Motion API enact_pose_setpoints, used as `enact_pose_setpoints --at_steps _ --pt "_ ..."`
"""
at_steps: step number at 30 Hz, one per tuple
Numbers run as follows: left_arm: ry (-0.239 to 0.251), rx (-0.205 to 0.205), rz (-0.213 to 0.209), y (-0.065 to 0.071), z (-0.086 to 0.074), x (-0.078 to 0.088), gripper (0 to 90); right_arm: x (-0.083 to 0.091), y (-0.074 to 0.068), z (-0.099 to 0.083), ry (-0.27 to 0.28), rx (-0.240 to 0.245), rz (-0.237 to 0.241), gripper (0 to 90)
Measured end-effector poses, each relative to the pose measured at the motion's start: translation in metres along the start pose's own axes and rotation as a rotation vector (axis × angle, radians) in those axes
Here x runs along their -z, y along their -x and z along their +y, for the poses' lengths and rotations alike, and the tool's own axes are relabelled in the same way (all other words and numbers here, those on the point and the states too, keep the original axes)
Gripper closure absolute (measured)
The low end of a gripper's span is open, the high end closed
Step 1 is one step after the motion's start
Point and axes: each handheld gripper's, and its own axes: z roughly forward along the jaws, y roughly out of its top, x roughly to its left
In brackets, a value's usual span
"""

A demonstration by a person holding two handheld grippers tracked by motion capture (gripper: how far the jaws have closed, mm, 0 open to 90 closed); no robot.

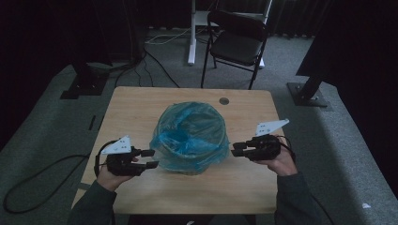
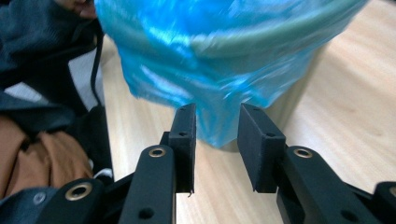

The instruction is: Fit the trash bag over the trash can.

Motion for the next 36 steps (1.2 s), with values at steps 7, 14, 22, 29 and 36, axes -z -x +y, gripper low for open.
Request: enact_pose_setpoints --at_steps 7,14,22,29,36 --pt "0.043 -0.011 0.018 0.002 0.006 0.007 47.6 0.005 0.002 0.008 0.064 0.000 -0.044 64.2" --pt "0.110 -0.019 0.046 0.000 0.028 0.008 48.9 0.001 0.003 0.021 0.109 0.009 -0.109 64.3" --pt "0.148 -0.032 0.096 -0.008 0.055 0.003 49.3 -0.002 0.010 0.034 0.172 -0.029 -0.168 64.7" --pt "0.128 -0.047 0.116 -0.018 0.079 -0.021 44.4 -0.008 0.020 0.044 0.230 -0.086 -0.178 64.7" --pt "0.048 -0.048 0.199 -0.030 0.094 -0.044 45.3 -0.019 0.033 0.050 0.234 -0.124 -0.206 64.9"
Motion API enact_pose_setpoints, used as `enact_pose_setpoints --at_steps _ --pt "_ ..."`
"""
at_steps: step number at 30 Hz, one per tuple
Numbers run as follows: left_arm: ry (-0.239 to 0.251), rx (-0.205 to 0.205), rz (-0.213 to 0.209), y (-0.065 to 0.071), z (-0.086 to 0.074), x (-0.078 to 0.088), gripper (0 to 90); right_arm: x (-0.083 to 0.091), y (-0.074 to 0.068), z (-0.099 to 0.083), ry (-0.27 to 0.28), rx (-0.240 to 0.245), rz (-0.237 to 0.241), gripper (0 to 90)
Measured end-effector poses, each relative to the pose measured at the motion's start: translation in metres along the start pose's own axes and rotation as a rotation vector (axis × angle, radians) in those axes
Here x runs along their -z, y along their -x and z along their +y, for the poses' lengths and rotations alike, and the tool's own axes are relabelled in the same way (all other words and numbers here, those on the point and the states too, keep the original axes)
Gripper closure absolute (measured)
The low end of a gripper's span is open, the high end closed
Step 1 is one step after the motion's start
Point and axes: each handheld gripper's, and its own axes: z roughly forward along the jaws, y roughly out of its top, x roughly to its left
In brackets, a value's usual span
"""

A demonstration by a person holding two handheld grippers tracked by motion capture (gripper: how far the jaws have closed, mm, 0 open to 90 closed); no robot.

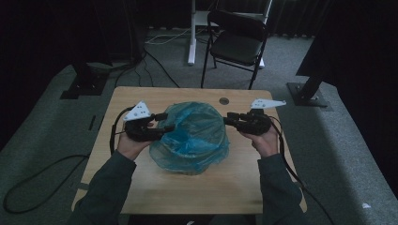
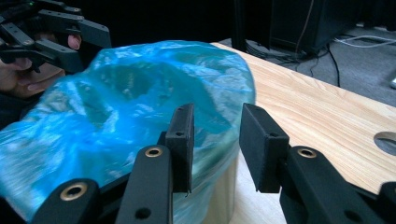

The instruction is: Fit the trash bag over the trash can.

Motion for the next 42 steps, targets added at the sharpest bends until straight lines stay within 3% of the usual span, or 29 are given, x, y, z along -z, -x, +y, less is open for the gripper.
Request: enact_pose_setpoints --at_steps 3,8,14,16,21,26,30,32,36,42 --pt "-0.061 0.000 0.056 -0.004 0.000 -0.011 51.4 -0.006 0.004 0.001 -0.015 -0.018 0.000 65.0" --pt "-0.108 0.025 0.085 -0.013 -0.001 -0.022 62.5 -0.020 0.013 0.000 -0.040 -0.053 0.017 66.4" --pt "-0.072 0.058 0.144 -0.023 0.003 -0.023 76.9 -0.024 0.018 0.002 -0.029 -0.089 0.022 86.8" --pt "-0.067 0.065 0.161 -0.028 0.005 -0.025 80.2 -0.024 0.021 0.003 -0.028 -0.098 0.025 89.8" --pt "-0.045 0.085 0.165 -0.037 0.004 -0.028 89.3 -0.028 0.024 0.004 -0.031 -0.103 -0.008 90.0" --pt "-0.056 0.090 0.207 -0.045 0.006 -0.032 89.6 -0.033 0.030 0.003 -0.039 -0.132 -0.034 90.0" --pt "-0.067 0.116 0.236 -0.053 0.004 -0.037 89.7 -0.039 0.033 0.002 -0.058 -0.138 -0.049 90.0" --pt "-0.074 0.143 0.233 -0.057 0.001 -0.041 89.6 -0.042 0.034 0.001 -0.070 -0.146 -0.057 90.0" --pt "-0.109 0.147 0.215 -0.059 -0.003 -0.048 89.6 -0.047 0.036 -0.001 -0.114 -0.154 -0.073 90.0" --pt "-0.089 0.174 0.174 -0.056 -0.013 -0.043 89.6 -0.050 0.031 -0.007 -0.199 -0.128 -0.086 90.0"
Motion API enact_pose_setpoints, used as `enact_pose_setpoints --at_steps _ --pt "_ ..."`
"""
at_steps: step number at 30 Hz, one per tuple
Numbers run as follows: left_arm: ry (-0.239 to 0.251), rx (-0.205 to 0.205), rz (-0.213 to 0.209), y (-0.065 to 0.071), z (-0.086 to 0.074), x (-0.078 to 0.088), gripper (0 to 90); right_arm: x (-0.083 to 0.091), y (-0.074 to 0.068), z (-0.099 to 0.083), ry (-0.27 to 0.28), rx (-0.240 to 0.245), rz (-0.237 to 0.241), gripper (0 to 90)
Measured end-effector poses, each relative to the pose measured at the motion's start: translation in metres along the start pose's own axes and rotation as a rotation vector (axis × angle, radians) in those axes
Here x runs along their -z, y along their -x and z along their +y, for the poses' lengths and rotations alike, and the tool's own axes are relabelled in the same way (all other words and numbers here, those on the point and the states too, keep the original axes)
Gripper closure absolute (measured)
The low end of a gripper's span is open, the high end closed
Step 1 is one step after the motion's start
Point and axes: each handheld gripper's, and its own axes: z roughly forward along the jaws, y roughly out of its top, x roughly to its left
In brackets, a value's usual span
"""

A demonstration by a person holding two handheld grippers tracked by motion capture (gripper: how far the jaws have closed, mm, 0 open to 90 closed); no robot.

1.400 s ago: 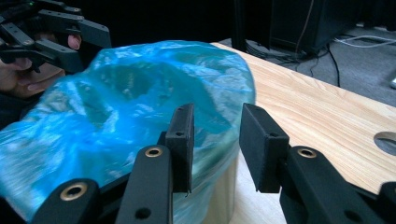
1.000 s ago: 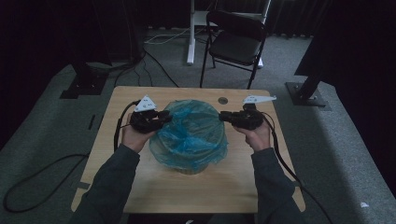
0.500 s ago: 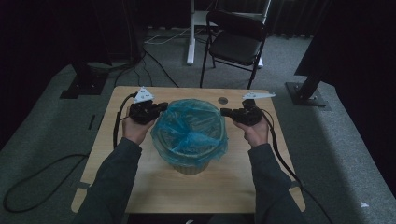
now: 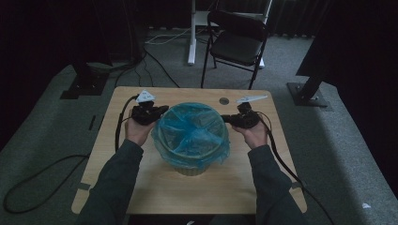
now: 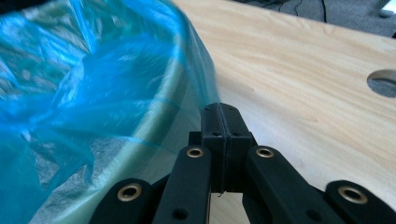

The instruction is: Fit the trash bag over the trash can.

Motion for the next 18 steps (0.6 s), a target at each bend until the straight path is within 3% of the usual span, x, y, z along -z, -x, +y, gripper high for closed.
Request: enact_pose_setpoints --at_steps 4,7,9,11,12,14,18 --pt "-0.004 -0.007 -0.020 0.005 -0.004 0.004 89.7 0.002 0.000 -0.005 -0.005 -0.032 0.011 90.0" --pt "-0.023 -0.023 -0.049 0.010 -0.008 0.005 89.7 0.002 -0.001 -0.006 -0.017 -0.022 0.013 90.0" --pt "-0.029 -0.039 -0.042 0.011 -0.010 0.007 89.7 0.002 -0.001 -0.006 -0.012 -0.018 0.016 90.0" --pt "-0.018 -0.034 -0.007 0.009 -0.008 0.009 88.5 0.003 -0.001 -0.005 -0.002 -0.010 0.020 89.6" --pt "-0.018 -0.034 -0.007 0.009 -0.008 0.009 84.2 0.003 -0.001 -0.005 -0.002 -0.010 0.020 89.6" --pt "0.012 -0.014 0.016 0.004 -0.001 0.016 79.0 0.006 -0.003 -0.005 0.028 0.006 0.014 78.7" --pt "0.051 -0.021 0.021 0.003 0.009 0.028 71.0 0.014 -0.003 -0.005 0.068 0.013 0.001 69.4"
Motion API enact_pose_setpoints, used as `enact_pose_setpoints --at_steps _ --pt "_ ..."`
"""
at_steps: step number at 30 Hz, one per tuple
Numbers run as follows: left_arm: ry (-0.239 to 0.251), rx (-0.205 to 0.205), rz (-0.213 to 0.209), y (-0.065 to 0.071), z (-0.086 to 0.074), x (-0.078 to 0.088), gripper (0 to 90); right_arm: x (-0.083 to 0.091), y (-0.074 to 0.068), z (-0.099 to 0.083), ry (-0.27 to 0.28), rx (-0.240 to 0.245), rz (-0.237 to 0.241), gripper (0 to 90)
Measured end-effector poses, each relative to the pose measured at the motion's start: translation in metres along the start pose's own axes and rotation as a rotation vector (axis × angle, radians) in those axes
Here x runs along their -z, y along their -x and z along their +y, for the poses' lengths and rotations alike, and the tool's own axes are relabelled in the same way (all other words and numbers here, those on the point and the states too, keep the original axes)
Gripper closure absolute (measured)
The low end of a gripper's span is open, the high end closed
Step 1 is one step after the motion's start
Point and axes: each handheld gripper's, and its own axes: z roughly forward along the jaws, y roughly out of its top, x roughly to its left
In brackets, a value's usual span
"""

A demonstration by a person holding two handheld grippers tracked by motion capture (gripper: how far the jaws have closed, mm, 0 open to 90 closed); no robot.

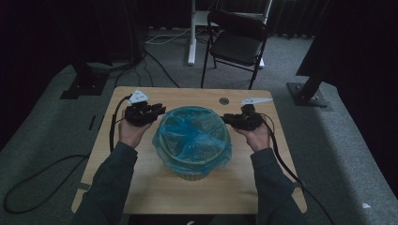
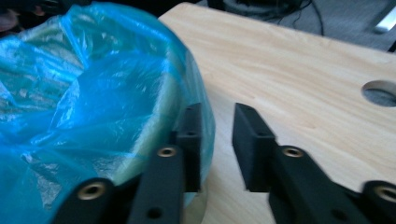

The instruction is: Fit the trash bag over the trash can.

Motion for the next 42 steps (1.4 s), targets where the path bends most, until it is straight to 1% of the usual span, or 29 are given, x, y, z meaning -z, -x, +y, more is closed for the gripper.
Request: enact_pose_setpoints --at_steps 3,7,9,11,13,16,19,20,22,23,24,25,26,27,28,29,30,31,32,33,34,35,36,39,40,41,42 --pt "0.019 -0.014 -0.030 0.004 0.009 0.007 67.5 0.007 -0.001 0.000 0.029 0.000 -0.009 65.3" --pt "0.034 -0.051 -0.082 0.016 0.021 0.011 65.1 0.015 -0.004 -0.001 0.055 0.014 -0.021 60.8" --pt "0.039 -0.068 -0.118 0.023 0.027 0.013 65.1 0.020 -0.007 -0.003 0.069 0.013 -0.016 59.1" --pt "0.037 -0.086 -0.151 0.030 0.032 0.012 64.9 0.023 -0.010 -0.004 0.084 0.022 -0.008 59.1" --pt "0.024 -0.104 -0.192 0.037 0.036 0.011 64.1 0.027 -0.012 -0.005 0.094 0.025 -0.007 59.1" --pt "0.002 -0.151 -0.225 0.048 0.041 0.006 63.2 0.029 -0.015 -0.006 0.101 0.030 0.001 59.0" --pt "-0.015 -0.180 -0.260 0.056 0.044 0.002 63.1 0.030 -0.016 -0.006 0.104 0.032 0.006 59.1" --pt "-0.015 -0.180 -0.260 0.056 0.044 0.002 63.0 0.030 -0.016 -0.006 0.104 0.032 0.006 59.1" --pt "-0.025 -0.200 -0.276 0.061 0.046 -0.001 62.9 0.032 -0.016 -0.007 0.117 0.028 0.011 60.0" --pt "-0.025 -0.200 -0.276 0.061 0.046 -0.001 62.8 0.032 -0.016 -0.007 0.117 0.028 0.011 60.0" --pt "-0.039 -0.225 -0.303 0.066 0.048 -0.003 62.9 0.035 -0.015 -0.007 0.135 0.023 0.032 61.2" --pt "-0.047 -0.237 -0.313 0.069 0.049 -0.003 62.9 0.036 -0.016 -0.007 0.137 0.023 0.037 61.3" --pt "-0.054 -0.254 -0.334 0.074 0.050 -0.005 63.0 0.036 -0.016 -0.007 0.135 0.026 0.037 61.3" --pt "-0.054 -0.254 -0.334 0.074 0.050 -0.005 63.1 0.036 -0.016 -0.007 0.134 0.028 0.040 61.3" --pt "-0.068 -0.276 -0.357 0.079 0.051 -0.006 63.0 0.036 -0.017 -0.007 0.134 0.030 0.044 61.4" --pt "-0.068 -0.276 -0.357 0.079 0.051 -0.006 63.1 0.036 -0.017 -0.007 0.134 0.030 0.044 61.4" --pt "-0.081 -0.297 -0.383 0.085 0.052 -0.009 63.0 0.036 -0.018 -0.007 0.133 0.034 0.049 61.4" --pt "-0.081 -0.297 -0.383 0.085 0.052 -0.009 63.0 0.036 -0.018 -0.007 0.131 0.036 0.051 61.4" --pt "-0.106 -0.325 -0.399 0.090 0.051 -0.012 63.0 0.035 -0.019 -0.007 0.129 0.039 0.051 61.4" --pt "-0.106 -0.325 -0.399 0.090 0.051 -0.012 63.0 0.035 -0.019 -0.007 0.129 0.039 0.051 61.4" --pt "-0.130 -0.351 -0.417 0.095 0.050 -0.015 63.0 0.035 -0.019 -0.007 0.126 0.040 0.056 62.0" --pt "-0.130 -0.351 -0.417 0.095 0.050 -0.015 63.0 0.034 -0.019 -0.007 0.122 0.042 0.057 62.8" --pt "-0.142 -0.362 -0.425 0.097 0.050 -0.017 63.0 0.033 -0.019 -0.007 0.120 0.046 0.059 63.9" --pt "-0.159 -0.381 -0.446 0.100 0.049 -0.022 62.8 0.032 -0.020 -0.007 0.109 0.051 0.064 66.2" --pt "-0.163 -0.381 -0.448 0.100 0.050 -0.023 62.2 0.032 -0.021 -0.007 0.109 0.051 0.063 68.3" --pt "-0.163 -0.381 -0.448 0.100 0.050 -0.023 62.1 0.032 -0.021 -0.007 0.109 0.051 0.063 68.3" --pt "-0.175 -0.386 -0.463 0.101 0.050 -0.026 61.9 0.032 -0.021 -0.008 0.109 0.054 0.075 71.6"
